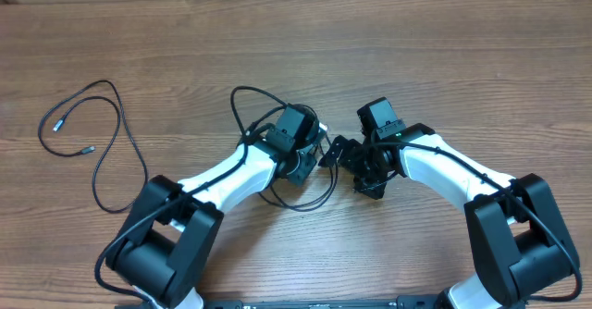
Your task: Untangle cables
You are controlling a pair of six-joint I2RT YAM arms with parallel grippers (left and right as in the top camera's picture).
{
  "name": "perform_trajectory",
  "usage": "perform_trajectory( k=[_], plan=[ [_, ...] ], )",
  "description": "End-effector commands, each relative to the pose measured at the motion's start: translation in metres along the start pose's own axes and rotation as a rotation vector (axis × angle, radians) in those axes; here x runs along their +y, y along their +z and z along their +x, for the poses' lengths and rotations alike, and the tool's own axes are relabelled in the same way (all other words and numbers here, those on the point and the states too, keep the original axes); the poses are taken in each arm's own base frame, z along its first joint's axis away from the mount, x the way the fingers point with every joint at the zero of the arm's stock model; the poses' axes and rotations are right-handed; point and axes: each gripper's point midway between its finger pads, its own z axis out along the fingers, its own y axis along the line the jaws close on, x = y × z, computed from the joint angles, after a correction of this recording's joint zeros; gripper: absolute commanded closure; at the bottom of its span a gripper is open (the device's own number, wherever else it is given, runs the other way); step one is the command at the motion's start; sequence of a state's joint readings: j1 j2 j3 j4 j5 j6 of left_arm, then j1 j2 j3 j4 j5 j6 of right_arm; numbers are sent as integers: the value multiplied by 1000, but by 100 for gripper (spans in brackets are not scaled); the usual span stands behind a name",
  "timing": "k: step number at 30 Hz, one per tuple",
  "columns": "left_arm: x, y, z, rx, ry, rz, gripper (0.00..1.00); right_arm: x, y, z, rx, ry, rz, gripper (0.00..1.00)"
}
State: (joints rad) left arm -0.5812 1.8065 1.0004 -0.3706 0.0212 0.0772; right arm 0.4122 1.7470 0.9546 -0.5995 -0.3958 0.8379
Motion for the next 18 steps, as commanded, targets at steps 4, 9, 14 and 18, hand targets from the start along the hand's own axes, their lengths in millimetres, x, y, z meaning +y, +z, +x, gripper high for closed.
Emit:
perform_trajectory(
  k=[4, 9, 14, 18],
  plan=[
    [3, 6, 6, 23, 29, -20, 62, -29, 14, 3, 4, 31, 94, 0],
    [3, 6, 8, 28, 29, -19, 46, -29, 14, 3, 4, 31, 94, 0],
    [3, 6, 12, 45, 29, -17, 58, -29, 14, 3, 4, 31, 94, 0],
    [2, 6, 15, 57, 29, -16, 57, -29, 14, 3, 4, 31, 94, 0]
  ],
)
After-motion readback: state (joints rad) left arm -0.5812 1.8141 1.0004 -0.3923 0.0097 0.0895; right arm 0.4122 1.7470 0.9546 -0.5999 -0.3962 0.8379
